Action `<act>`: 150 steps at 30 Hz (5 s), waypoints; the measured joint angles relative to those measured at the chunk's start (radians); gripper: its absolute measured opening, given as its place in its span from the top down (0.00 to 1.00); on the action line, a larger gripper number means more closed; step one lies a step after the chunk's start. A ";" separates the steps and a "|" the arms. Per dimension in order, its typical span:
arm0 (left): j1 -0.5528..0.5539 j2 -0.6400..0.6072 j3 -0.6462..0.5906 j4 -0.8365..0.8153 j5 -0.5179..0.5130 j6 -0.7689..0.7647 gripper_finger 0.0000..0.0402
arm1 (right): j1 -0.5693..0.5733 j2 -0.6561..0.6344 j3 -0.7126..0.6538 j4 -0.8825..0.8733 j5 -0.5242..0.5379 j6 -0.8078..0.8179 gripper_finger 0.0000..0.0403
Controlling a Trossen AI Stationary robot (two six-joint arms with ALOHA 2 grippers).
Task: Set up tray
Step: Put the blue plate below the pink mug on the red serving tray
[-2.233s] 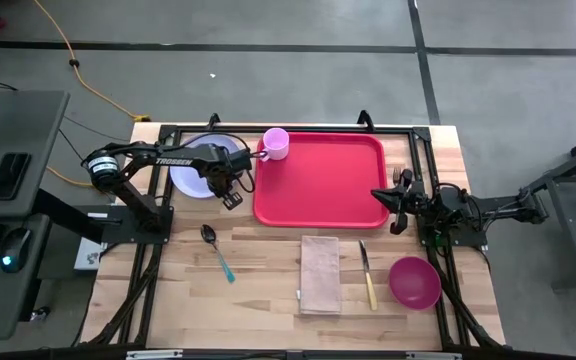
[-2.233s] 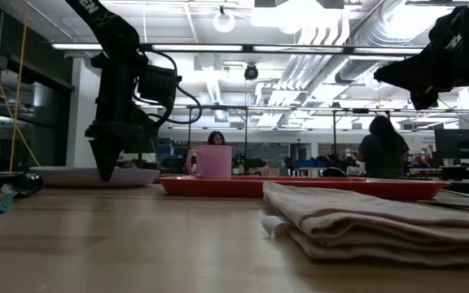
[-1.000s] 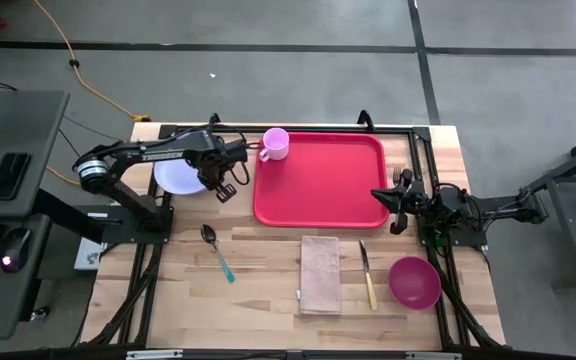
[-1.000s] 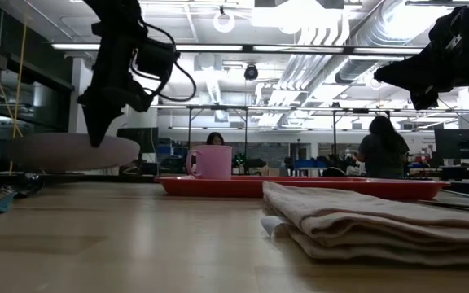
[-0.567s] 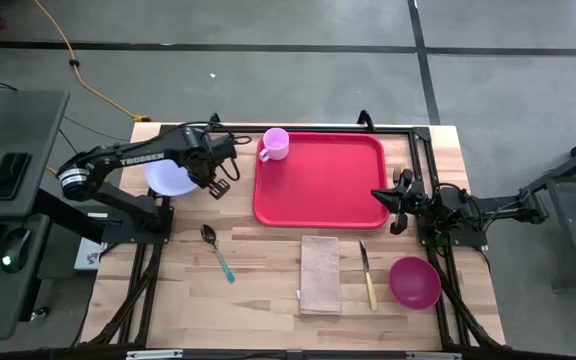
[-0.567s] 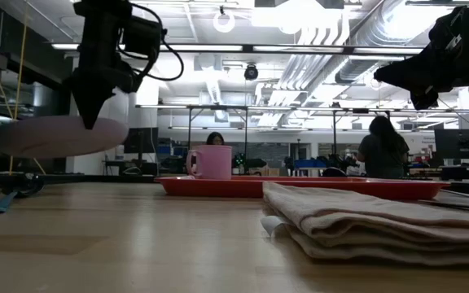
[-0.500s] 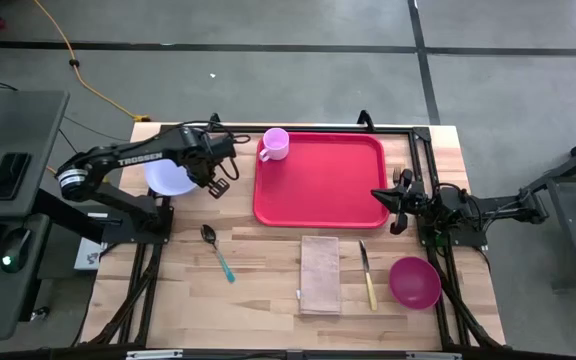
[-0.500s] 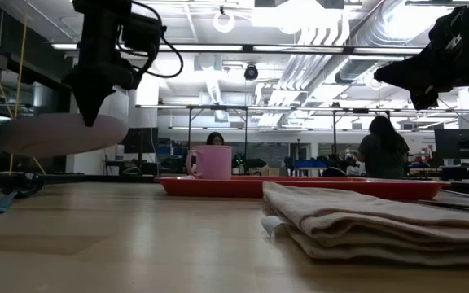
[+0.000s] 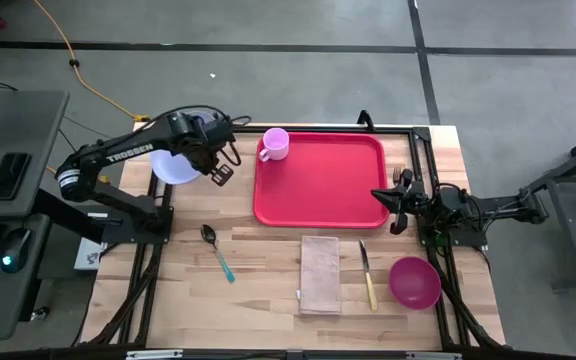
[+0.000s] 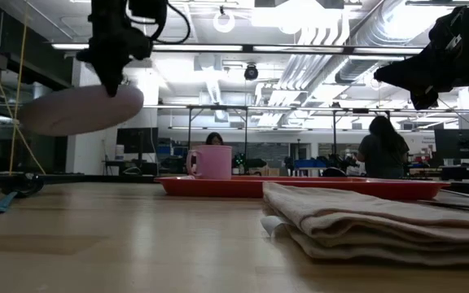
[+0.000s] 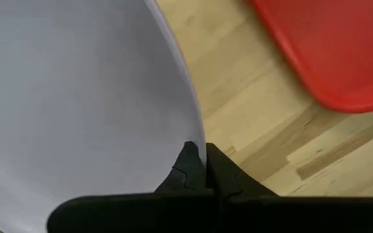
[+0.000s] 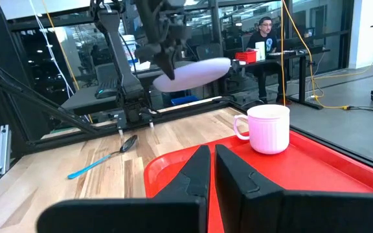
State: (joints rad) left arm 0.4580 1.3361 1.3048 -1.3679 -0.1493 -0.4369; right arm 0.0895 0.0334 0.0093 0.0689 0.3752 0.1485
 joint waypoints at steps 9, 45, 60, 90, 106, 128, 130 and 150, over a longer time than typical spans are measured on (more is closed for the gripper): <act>0.000 0.008 0.125 -0.027 0.006 -0.041 0.97 | 0.000 0.000 0.000 0.000 0.000 -0.002 1.00; -0.211 0.377 0.717 -0.155 0.023 -0.039 0.97 | 0.000 0.000 0.000 0.000 0.000 -0.063 1.00; -0.297 0.488 0.838 -0.154 0.031 -0.041 0.97 | 0.000 0.000 0.000 0.000 0.000 -0.078 1.00; -0.342 0.652 1.050 -0.003 0.091 0.034 0.97 | 0.000 -0.002 0.000 0.002 -0.003 -0.086 1.00; -0.375 0.660 1.051 0.093 0.113 0.039 0.97 | 0.000 -0.002 0.003 0.002 0.063 -0.106 1.00; -0.404 0.683 1.050 0.271 0.166 0.039 0.97 | 0.000 -0.002 0.177 -0.199 0.042 -0.123 1.00; -0.410 0.696 1.051 0.298 0.166 0.040 0.97 | 0.000 -0.002 0.201 -0.252 0.038 -0.123 1.00; -0.406 0.797 1.051 0.361 0.162 0.017 0.97 | 0.000 -0.009 0.287 -0.381 0.038 -0.123 1.00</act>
State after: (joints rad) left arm 0.0521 2.1330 2.3562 -1.0072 0.0122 -0.4200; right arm 0.0897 0.0247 0.2962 -0.3118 0.4129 0.0254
